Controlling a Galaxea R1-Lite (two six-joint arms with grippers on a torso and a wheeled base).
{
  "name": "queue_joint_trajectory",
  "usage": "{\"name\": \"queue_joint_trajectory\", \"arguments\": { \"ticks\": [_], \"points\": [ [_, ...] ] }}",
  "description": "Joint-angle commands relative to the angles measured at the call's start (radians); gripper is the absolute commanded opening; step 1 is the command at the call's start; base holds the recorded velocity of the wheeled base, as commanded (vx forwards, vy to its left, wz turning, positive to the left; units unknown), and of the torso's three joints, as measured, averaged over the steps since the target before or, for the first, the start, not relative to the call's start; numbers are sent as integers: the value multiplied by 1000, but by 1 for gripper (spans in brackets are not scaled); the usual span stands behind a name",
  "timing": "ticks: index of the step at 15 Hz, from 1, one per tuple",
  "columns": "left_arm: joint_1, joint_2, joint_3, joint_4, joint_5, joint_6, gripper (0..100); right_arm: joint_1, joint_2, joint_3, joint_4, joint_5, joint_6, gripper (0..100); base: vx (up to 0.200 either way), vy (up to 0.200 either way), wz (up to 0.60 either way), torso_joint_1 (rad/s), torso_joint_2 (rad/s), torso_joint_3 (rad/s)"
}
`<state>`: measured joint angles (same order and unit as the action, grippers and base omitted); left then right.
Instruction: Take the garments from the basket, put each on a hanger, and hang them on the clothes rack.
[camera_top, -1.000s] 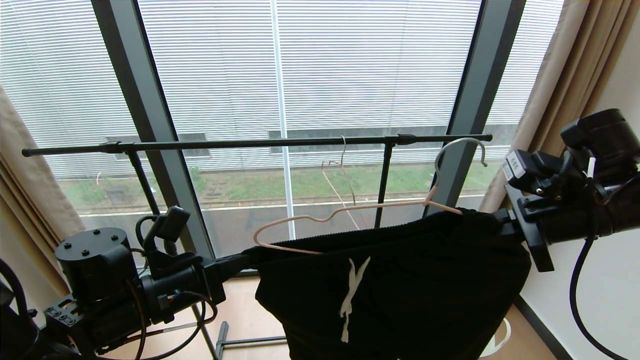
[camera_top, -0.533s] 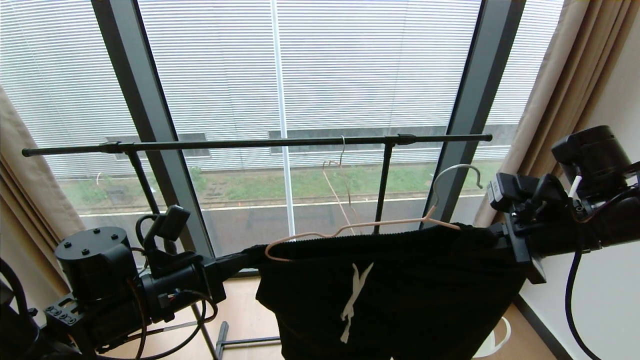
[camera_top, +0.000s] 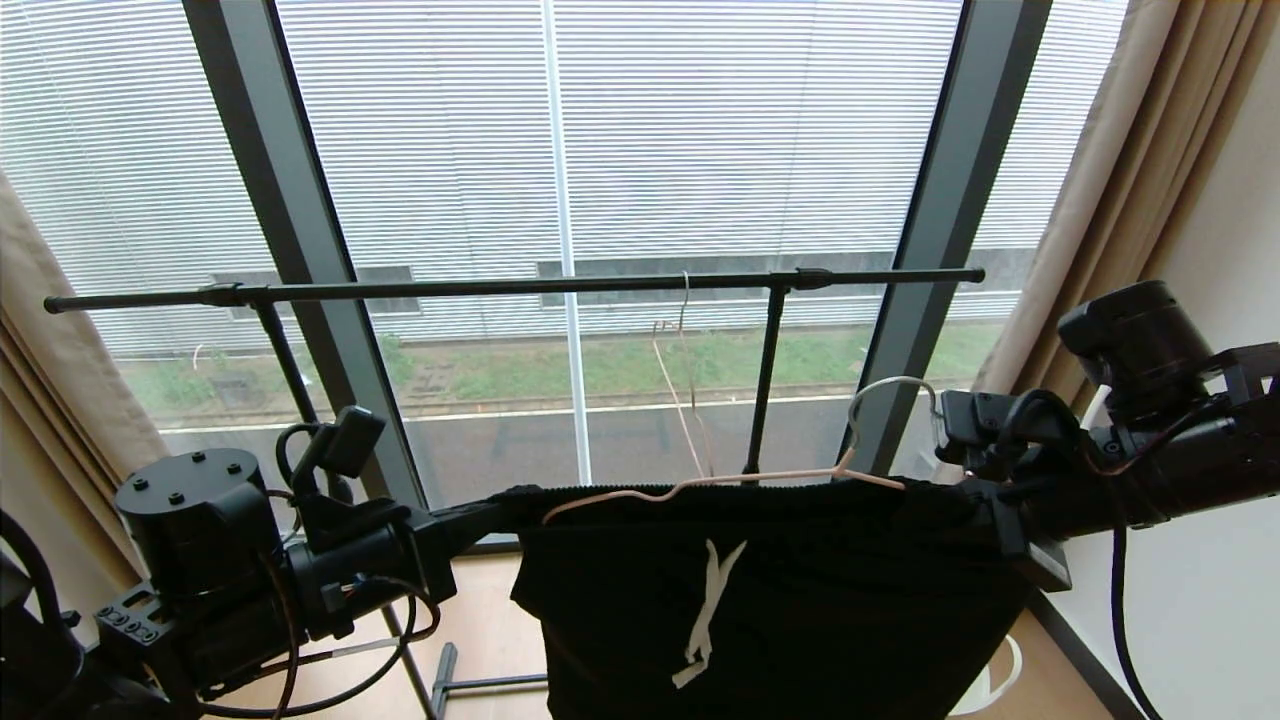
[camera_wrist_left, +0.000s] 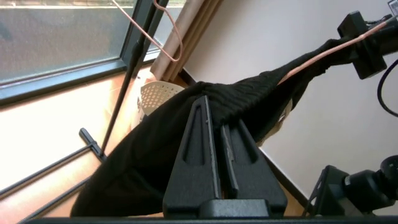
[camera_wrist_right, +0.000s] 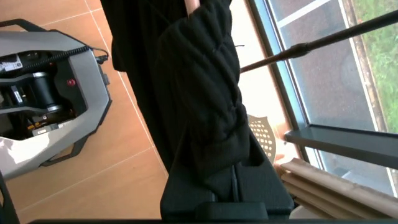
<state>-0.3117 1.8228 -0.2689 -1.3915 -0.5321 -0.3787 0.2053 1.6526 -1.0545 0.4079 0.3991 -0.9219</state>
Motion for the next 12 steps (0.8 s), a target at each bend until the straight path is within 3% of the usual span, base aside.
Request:
{"name": "queue_joint_trajectory", "arguments": {
  "ticks": [1,4,5,8,12],
  "points": [
    [-1,6,-3,5,-2,44,0,3,12,30,-26,-2,0,0,0,0,0,0,0,0],
    [-6,3,-58,106,-2,69,0,3,12,87,-123,-3,2,0,0,0,0,0,0,0],
    [-17,-54,-159,292,1,90,0,2,24,140,-204,-3,3,0,0,0,0,0,0,0],
    [-35,-125,-320,595,29,141,0,0,39,195,-267,-5,5,0,0,0,0,0,0,0],
    [-86,-134,-449,830,127,224,0,-23,56,240,-316,-6,5,0,0,0,0,0,0,0]
  ]
}}
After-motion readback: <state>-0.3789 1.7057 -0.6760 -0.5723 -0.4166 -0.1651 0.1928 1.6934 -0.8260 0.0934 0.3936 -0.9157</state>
